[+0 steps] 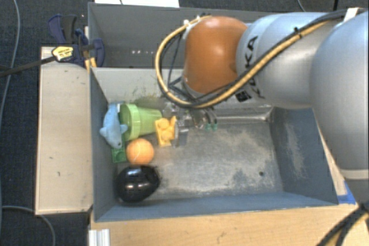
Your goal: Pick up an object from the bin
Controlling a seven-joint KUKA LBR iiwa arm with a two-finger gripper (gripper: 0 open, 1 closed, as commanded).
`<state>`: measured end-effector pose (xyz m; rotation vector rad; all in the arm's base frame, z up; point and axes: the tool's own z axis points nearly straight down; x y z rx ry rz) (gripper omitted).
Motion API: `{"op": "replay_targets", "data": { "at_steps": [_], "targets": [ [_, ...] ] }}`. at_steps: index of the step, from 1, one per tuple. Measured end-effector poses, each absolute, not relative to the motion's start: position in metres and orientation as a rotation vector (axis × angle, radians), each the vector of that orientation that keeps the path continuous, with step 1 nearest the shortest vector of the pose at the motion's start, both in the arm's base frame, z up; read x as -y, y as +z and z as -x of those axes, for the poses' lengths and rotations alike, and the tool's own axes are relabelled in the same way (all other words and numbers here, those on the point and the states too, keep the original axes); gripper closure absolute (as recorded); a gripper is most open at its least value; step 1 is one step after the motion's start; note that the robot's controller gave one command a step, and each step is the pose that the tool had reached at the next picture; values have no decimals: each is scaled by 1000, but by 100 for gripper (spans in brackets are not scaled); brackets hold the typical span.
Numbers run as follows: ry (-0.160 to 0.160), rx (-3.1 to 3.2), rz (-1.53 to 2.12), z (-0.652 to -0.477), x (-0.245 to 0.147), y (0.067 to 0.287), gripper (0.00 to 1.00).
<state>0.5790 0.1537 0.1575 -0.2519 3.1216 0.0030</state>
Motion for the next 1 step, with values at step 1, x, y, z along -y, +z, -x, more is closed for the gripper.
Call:
{"op": "replay_targets", "data": {
  "at_steps": [1],
  "targets": [
    [3,-3122,252,-579,-154,157,100]
  ]
}}
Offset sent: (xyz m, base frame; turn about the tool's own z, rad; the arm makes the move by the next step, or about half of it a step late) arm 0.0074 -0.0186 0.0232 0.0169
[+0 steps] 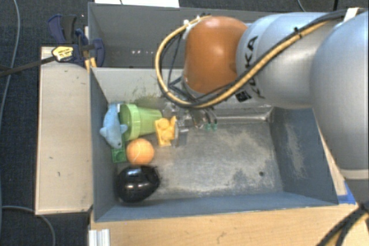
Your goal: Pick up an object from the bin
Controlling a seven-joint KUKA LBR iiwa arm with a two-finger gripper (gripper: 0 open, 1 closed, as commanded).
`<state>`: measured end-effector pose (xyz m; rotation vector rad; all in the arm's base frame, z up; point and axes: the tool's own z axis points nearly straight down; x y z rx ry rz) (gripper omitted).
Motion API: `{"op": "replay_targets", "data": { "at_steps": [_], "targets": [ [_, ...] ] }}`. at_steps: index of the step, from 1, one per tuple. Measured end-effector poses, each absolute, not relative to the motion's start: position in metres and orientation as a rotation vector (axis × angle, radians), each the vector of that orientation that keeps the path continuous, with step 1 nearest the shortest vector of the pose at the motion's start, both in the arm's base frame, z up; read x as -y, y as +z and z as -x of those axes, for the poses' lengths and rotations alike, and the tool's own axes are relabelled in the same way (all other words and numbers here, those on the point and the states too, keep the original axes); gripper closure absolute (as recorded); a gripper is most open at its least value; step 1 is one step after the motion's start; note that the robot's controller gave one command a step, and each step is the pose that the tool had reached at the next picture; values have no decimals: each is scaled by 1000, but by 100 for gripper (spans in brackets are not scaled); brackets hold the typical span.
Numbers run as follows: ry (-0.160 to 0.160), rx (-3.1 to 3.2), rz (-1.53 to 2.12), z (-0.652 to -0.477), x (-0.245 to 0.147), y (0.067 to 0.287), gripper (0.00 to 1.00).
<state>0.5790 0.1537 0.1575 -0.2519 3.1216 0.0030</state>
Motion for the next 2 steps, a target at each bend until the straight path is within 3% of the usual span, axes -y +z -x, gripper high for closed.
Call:
{"op": "replay_targets", "data": {
  "at_steps": [1,2],
  "targets": [
    [3,-3121,251,-579,-153,158,100],
    [2,-3029,785,-515,-178,206,100]
  ]
}}
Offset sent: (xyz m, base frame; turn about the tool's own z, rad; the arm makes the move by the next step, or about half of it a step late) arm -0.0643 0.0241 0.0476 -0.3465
